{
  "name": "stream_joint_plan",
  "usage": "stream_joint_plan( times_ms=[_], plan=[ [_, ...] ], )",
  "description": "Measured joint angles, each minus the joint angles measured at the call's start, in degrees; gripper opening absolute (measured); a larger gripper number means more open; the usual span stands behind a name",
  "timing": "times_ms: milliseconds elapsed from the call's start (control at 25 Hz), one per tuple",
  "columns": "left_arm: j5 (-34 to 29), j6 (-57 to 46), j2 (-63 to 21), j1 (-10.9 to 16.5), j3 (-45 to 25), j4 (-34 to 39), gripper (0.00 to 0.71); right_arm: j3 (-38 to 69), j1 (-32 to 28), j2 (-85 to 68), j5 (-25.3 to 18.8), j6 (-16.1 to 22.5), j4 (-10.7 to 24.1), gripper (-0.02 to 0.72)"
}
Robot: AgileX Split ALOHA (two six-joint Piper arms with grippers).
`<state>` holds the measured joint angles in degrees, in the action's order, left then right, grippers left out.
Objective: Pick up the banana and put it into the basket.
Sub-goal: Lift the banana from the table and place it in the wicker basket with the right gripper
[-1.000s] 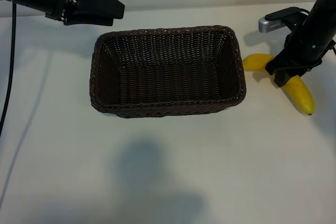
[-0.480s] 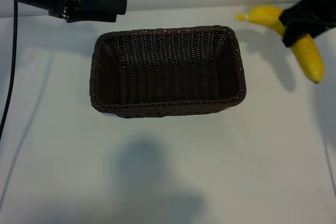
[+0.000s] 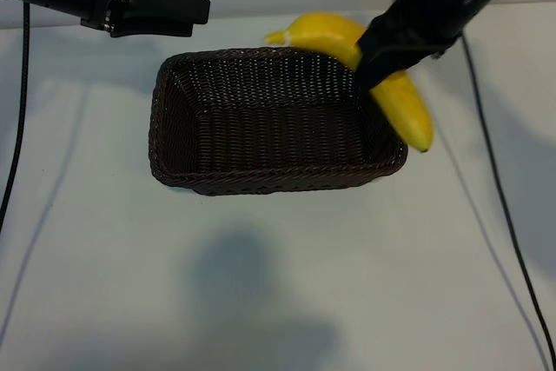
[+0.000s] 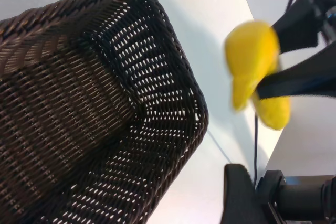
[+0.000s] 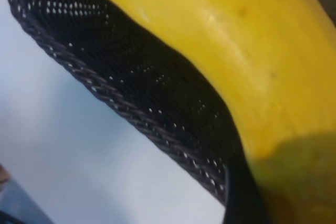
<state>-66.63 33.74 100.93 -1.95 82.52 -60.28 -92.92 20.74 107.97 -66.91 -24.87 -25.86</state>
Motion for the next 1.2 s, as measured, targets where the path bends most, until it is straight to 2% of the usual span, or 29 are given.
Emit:
stream_joint_plan(
  times_ms=[120, 280, 440, 760, 920, 1200],
  plan=[
    [0.0, -0.26, 0.0, 0.0, 0.0, -0.29, 0.453, 0.0, 0.58, 2.3, 0.89, -0.73, 1.05, 0.418],
    [0.0, -0.33, 0.0, 0.0, 0.0, -0.29, 0.453, -0.23, 1.07, 4.42, 1.13, -3.73, 3.04, 0.418],
    [0.0, -0.5, 0.0, 0.0, 0.0, -0.29, 0.453, -4.26, 2.33, 4.67, 0.83, -4.83, 3.27, 0.418],
    [0.0, -0.7, 0.0, 0.0, 0.0, -0.31, 0.453, -10.49, 3.42, 7.37, 1.32, 2.17, 2.25, 0.418],
    [0.0, -0.7, 0.0, 0.0, 0.0, -0.31, 0.453, -10.67, 3.82, 9.94, 2.24, 2.37, -0.65, 0.418],
    [0.0, -0.7, 0.0, 0.0, 0.0, -0.31, 0.453, -10.78, 4.97, 11.11, 3.14, 1.58, -1.09, 0.418]
  ],
)
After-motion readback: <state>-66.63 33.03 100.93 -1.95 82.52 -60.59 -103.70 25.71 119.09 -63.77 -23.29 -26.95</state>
